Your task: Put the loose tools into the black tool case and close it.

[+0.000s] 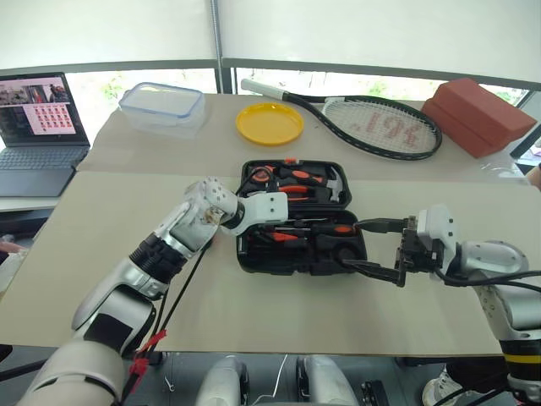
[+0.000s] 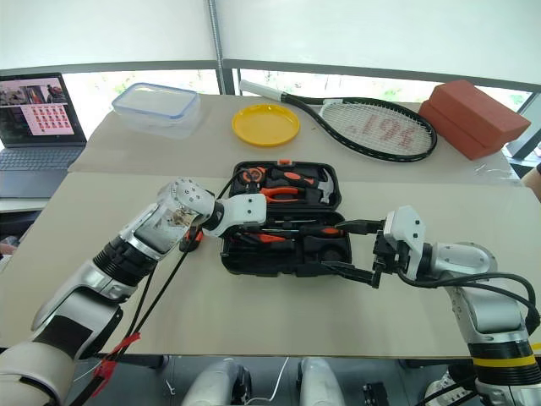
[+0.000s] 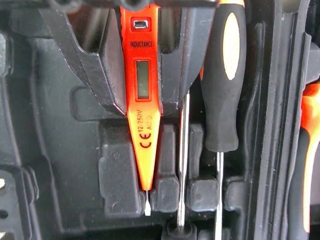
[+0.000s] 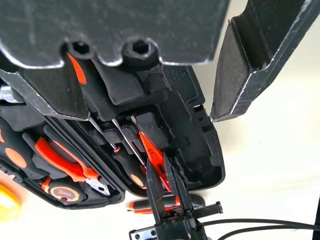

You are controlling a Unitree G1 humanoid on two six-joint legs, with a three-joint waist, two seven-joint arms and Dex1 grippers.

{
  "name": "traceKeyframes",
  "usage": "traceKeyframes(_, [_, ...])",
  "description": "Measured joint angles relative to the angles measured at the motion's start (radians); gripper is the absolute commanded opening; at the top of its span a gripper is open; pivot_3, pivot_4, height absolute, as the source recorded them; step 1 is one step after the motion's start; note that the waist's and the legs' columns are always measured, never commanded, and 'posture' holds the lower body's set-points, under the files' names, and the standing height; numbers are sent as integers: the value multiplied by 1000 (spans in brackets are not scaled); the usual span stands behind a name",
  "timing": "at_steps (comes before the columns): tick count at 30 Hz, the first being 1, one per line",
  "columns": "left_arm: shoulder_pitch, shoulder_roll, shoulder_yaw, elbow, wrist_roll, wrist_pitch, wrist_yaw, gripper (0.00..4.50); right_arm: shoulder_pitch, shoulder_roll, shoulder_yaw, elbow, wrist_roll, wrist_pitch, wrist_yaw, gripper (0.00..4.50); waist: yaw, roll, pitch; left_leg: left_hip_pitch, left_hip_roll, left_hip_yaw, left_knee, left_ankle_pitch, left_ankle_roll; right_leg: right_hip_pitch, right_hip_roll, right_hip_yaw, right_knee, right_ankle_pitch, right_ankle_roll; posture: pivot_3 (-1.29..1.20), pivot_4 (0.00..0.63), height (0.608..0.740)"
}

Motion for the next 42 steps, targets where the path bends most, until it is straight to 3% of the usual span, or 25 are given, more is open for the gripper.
traceKeyframes(4, [7,2,13,-2,3,11,-3,439,-4,4,0,-2,0,4,-16,4500,-6,0,0,2,1,0,-1,0,0,0,0,1,1,0,0,0,150,740])
traceKeyframes(6, [22,-27,59,0,-23,50,8,1440,-9,6,0,-3,0,9,-21,4500,-5,1,0,1,1,0,-1,0,0,0,0,1,2,0,0,0,150,740])
traceKeyframes(12, [64,-70,122,4,-114,91,10,3478,-20,17,2,-11,0,21,-28,4500,6,0,0,-4,1,0,2,1,-1,-3,-1,-1,1,0,0,0,150,740])
traceKeyframes(17, [47,-62,267,5,-200,5,29,3478,-20,18,2,-1,5,21,-11,4500,4,0,0,-5,1,-1,4,1,-1,-3,-1,-1,1,0,0,0,150,740])
traceKeyframes(28, [185,-167,440,207,-292,-265,132,51,-18,50,-1,48,1,-4,2,4500,6,0,0,-5,0,0,5,2,-3,-2,-1,-2,1,1,1,0,150,740])
traceKeyframes(42, [260,-181,371,223,-253,-399,128,51,4,62,-16,55,0,-30,-7,4500,4,1,0,-3,0,0,5,1,-1,0,-2,-1,1,1,2,0,150,740])
